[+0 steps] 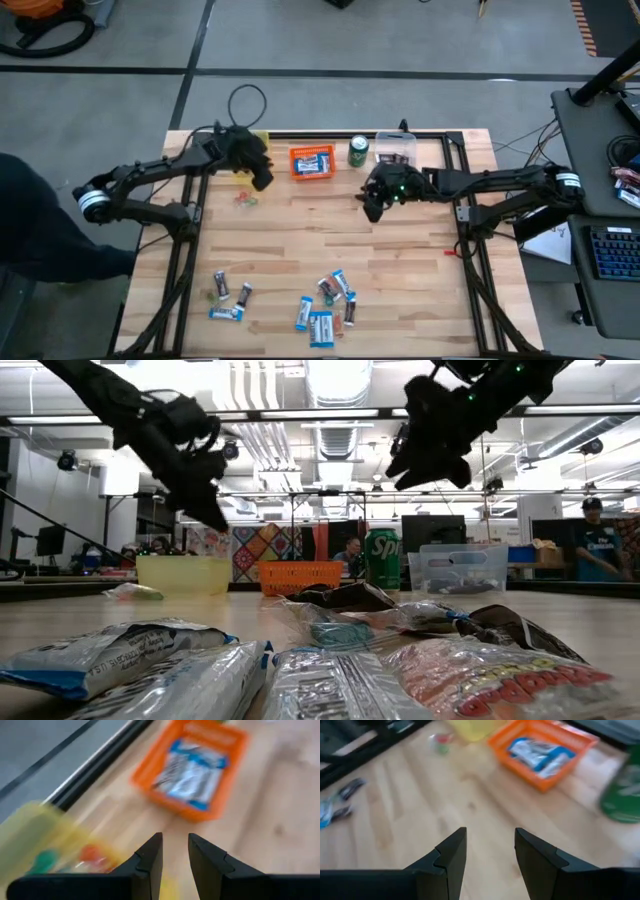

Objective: Organize candy in baskets
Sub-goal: Put the white chocolate into the orange bin

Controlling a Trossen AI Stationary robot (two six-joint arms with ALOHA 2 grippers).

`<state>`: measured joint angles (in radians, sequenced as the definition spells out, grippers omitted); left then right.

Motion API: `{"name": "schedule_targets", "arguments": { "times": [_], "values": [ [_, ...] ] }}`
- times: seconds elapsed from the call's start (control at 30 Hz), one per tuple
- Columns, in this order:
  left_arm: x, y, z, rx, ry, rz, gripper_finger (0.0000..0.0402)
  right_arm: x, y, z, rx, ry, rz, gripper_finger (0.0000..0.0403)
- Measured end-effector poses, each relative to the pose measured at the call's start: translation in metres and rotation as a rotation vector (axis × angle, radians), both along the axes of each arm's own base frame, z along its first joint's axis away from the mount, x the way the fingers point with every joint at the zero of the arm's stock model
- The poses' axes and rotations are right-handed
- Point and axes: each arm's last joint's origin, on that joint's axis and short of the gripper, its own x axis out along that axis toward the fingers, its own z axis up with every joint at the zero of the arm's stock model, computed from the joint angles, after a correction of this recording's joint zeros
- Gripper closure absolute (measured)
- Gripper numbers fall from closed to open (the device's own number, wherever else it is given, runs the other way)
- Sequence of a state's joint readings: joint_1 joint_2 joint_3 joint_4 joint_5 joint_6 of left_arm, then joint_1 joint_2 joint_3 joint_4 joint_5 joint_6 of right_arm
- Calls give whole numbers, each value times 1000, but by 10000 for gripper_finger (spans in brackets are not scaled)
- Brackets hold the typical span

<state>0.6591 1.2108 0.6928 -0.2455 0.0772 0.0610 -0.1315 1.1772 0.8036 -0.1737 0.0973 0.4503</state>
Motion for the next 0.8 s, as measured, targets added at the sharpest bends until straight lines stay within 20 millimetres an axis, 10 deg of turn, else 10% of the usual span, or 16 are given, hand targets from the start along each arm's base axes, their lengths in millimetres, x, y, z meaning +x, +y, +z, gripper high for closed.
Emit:
{"name": "schedule_targets", "arguments": {
  "times": [0.5,0.8],
  "values": [
    [34,-87,3,-68,7,-282,326,12,58,0,-132,50,321,248],
    [34,-118,-3,-206,59,-274,326,17,70,-11,216,70,350,257]
  ]
}}
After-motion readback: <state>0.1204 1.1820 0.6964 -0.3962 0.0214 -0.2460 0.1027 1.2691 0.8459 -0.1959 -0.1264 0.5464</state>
